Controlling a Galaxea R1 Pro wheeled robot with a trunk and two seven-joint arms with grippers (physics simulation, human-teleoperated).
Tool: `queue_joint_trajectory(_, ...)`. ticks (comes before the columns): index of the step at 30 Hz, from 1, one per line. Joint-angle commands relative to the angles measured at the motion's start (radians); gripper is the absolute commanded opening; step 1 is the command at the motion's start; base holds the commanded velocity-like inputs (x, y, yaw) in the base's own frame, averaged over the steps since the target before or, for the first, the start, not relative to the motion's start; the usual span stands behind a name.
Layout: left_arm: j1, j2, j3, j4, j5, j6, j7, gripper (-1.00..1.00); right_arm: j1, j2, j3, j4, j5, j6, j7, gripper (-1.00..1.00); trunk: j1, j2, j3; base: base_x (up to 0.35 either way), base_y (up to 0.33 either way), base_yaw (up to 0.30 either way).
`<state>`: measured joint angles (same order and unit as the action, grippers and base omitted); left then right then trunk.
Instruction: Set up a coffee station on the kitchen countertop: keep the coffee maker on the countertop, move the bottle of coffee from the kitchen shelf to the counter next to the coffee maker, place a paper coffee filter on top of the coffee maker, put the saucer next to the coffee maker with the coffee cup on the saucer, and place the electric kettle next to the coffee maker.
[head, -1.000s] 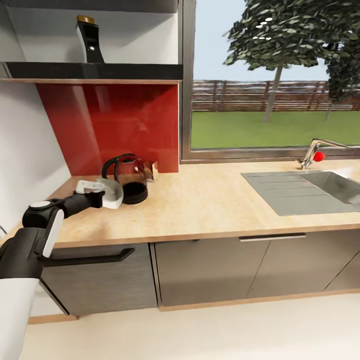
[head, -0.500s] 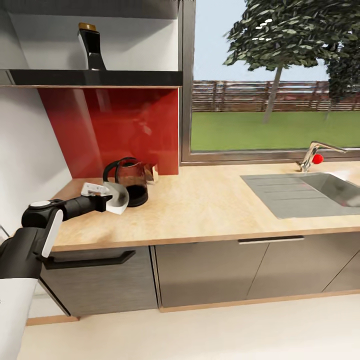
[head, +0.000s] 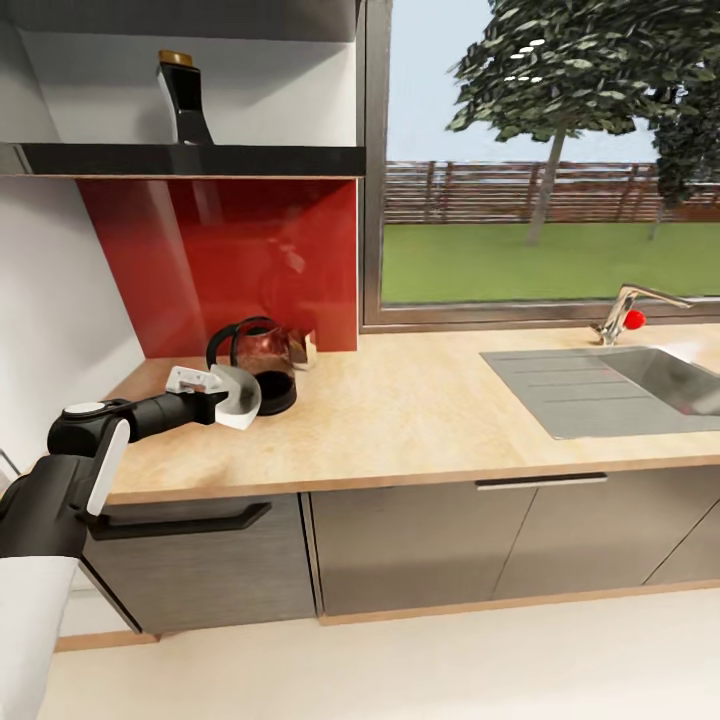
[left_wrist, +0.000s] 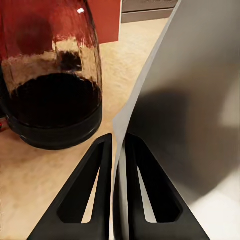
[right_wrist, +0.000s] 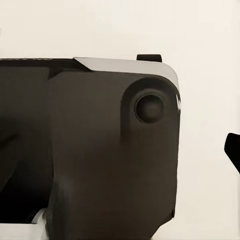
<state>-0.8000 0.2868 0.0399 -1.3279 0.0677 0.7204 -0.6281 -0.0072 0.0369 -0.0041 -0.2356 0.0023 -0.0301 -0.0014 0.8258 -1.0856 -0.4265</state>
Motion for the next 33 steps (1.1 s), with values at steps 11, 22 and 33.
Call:
queue_joint_trajectory(11, -0.001, -0.002, 0.004, 0.004, 0.003, 0.004, -0.001, -1.0, -0.001, -0.001, -0.002, -0.027, -0.002, -0.001, 0.001, 1.0, -0.042, 0.077, 0.036, 0.0, 0.0, -0.06)
queue_joint_trajectory(22, -0.001, -0.003, 0.002, 0.007, 0.003, 0.005, -0.001, -1.0, -0.001, -0.002, -0.002, -0.028, -0.002, -0.001, 0.0, 1.0, -0.084, 0.154, 0.073, 0.0, 0.0, -0.271)
queue_joint_trajectory(33, 0.0, -0.007, -0.031, 0.009, 0.004, 0.004, -0.001, -1.0, -0.001, -0.001, -0.002, -0.028, -0.003, -0.001, 0.0, 1.0, -0.127, 0.231, 0.105, 0.0, 0.0, -0.297)
